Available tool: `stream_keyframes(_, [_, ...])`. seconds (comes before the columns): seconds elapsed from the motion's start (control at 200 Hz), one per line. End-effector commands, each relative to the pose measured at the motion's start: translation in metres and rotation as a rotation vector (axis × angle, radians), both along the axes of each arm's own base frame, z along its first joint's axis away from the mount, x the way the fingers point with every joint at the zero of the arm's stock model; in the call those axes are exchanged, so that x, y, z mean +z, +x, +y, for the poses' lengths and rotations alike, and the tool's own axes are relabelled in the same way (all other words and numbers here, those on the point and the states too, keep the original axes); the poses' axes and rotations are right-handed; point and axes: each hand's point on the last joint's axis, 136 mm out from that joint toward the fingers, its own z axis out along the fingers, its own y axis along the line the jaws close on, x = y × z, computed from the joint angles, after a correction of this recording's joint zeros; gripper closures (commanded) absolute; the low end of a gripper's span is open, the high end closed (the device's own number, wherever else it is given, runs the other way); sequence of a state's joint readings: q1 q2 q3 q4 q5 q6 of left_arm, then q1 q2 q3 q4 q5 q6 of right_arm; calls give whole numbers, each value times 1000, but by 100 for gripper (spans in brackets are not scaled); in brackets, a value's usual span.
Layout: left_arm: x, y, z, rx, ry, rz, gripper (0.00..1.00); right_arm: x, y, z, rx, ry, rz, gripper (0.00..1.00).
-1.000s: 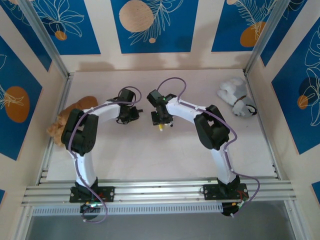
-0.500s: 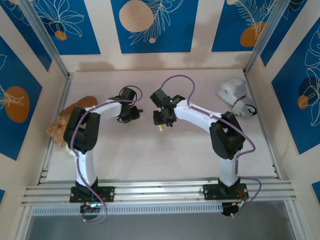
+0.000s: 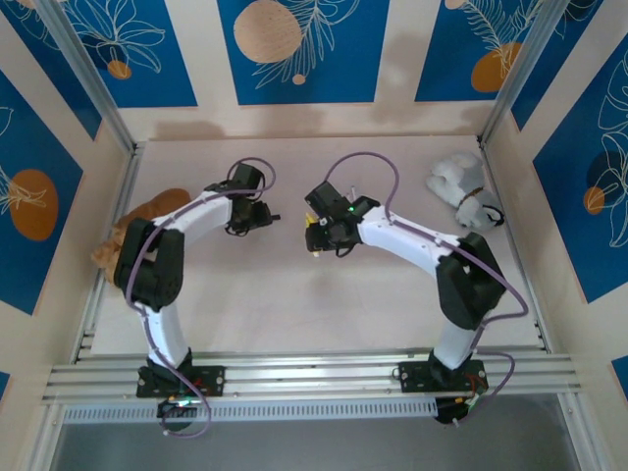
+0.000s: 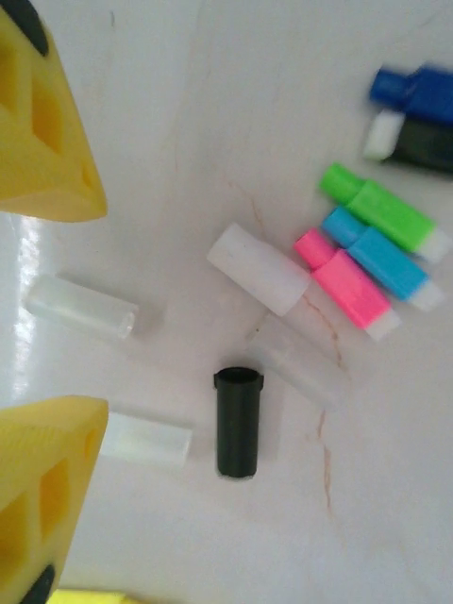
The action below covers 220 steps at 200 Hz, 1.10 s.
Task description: Open the pen caps
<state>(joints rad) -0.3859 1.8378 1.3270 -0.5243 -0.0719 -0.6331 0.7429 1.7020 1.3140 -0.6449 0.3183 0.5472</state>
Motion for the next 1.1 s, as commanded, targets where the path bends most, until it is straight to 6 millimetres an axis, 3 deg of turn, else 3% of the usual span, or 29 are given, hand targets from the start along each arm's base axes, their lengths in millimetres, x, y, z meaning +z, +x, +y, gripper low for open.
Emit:
stream_keyframes(0.0, [69, -2, 9, 0, 35, -159, 34, 38, -9, -2, 40, 74, -102, 34])
stream_keyframes(0.04, [84, -6, 13, 8, 33, -205, 30, 43, -14, -5, 61, 80, -123, 21])
stream_keyframes(0.07, [96, -7, 17, 15, 32, -249, 26, 48, -18, -9, 71, 83, -143, 5])
stream_keyframes(0.085, [99, -9, 20, 18, 36, -265, 20, 50, -20, -12, 74, 80, -153, 0])
stream_keyframes(0.1, [103, -11, 22, 19, 41, -283, 13, 50, -22, -15, 75, 74, -161, 1])
stream_keyframes(0.125, [109, -14, 27, 23, 52, -314, 10, 51, -24, -21, 73, 62, -173, 1])
stream_keyframes(0.265, [116, -28, 48, 3, 140, -436, 5, 43, -32, -53, 40, -22, -212, 1])
stream_keyframes(0.395, [113, -41, 42, -87, 97, -651, 0, 37, -33, -76, -2, -64, -272, 1])
stream_keyframes(0.495, [107, -58, 51, -103, 108, -798, 0, 38, -32, -85, -20, -55, -357, 1])
stream_keyframes(0.685, [110, -80, 125, 55, 495, -849, 0, 38, -31, -103, -37, -51, -449, 1])
stream_keyframes(0.781, [100, -75, 138, 66, 547, -881, 0, 34, -26, -113, -63, -62, -435, 1])
stream_keyframes(0.961, [53, -51, 160, 87, 685, -796, 0, 27, -19, -133, -120, -91, -412, 1])
stream_keyframes(1.096, [52, -34, 155, 68, 687, -864, 0, 22, -13, -157, -191, -132, -415, 1])
